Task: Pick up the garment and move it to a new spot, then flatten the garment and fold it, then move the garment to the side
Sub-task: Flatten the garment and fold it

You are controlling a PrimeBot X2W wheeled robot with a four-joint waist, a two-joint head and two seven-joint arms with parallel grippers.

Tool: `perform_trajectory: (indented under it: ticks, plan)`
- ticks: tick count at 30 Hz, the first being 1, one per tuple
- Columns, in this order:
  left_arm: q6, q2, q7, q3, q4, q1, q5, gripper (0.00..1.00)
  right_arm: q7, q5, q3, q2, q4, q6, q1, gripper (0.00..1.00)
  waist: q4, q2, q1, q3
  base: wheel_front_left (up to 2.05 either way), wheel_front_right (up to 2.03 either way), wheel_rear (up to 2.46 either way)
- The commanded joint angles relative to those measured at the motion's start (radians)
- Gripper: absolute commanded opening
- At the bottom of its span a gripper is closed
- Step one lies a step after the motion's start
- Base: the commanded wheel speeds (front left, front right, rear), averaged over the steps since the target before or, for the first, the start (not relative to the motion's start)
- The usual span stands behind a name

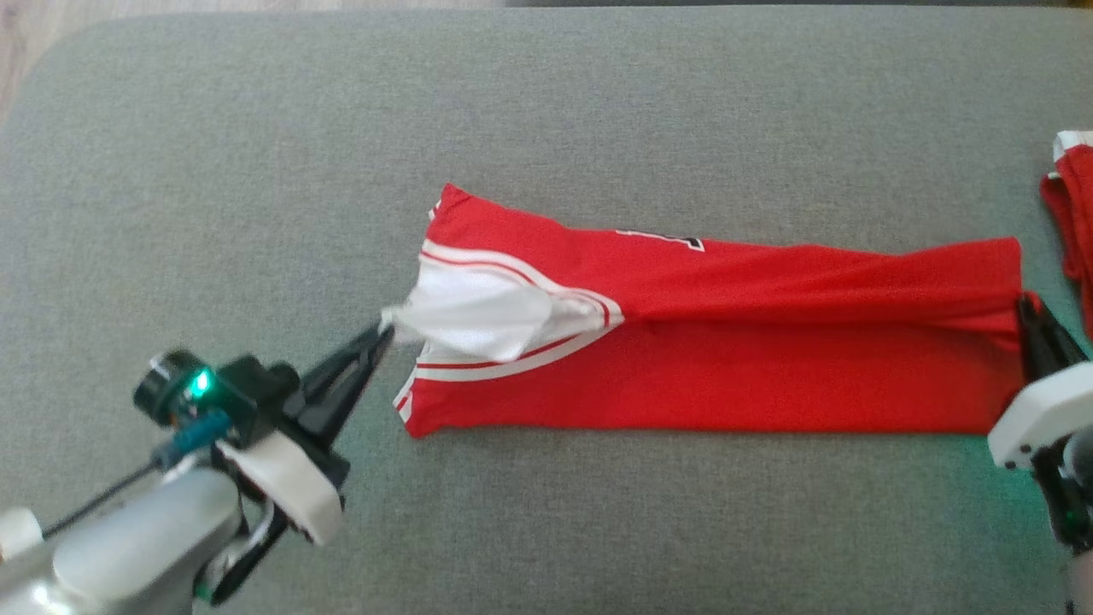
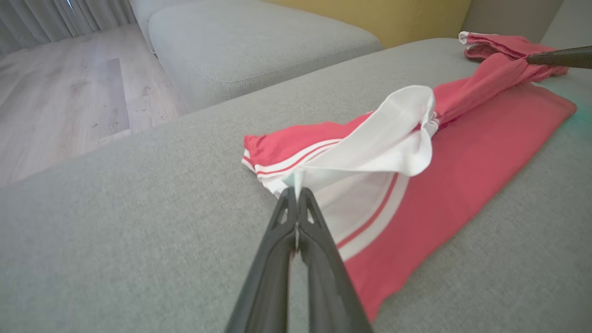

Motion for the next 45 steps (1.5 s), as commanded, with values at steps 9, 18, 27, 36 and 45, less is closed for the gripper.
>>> perform_trajectory:
  ticks: [9, 18, 27, 36, 45]
  plan:
    - [0.022, -0.011, -0.009, 0.097, -0.006, 0.07, 0.017, 0.82, 0.032, -0.042, -0.036, 0.009, -0.05, 0.003, 0.048, 1.0, 0.005, -0.0001, 0.0002, -0.003, 0.0, 0.0, 0.0]
    - [0.124, -0.098, -0.009, 0.275, -0.029, 0.237, 0.11, 1.0, 0.003, -0.044, -0.096, 0.083, -0.108, 0.003, 0.17, 1.0, -0.011, -0.0001, 0.0002, -0.083, 0.0, 0.0, 0.0]
    - [0.247, -0.281, -0.009, 0.564, -0.098, 0.51, 0.297, 1.0, -0.034, -0.033, -0.128, 0.164, -0.106, 0.003, 0.232, 1.0, -0.01, -0.0001, 0.0002, -0.171, 0.0, 0.0, 0.0]
    - [0.262, -0.444, -0.009, 0.685, -0.164, 0.684, 0.489, 1.0, -0.076, -0.04, -0.193, 0.181, 0.019, 0.003, 0.13, 1.0, 0.048, -0.0001, 0.0002, -0.19, 0.0, 0.0, 0.0]
    - [0.181, -0.521, -0.009, 0.729, -0.155, 0.705, 0.59, 1.0, -0.073, -0.166, -0.336, 0.176, 0.19, 0.003, -0.026, 1.0, 0.113, -0.0001, 0.0002, -0.15, 0.0, 0.0, 0.0]
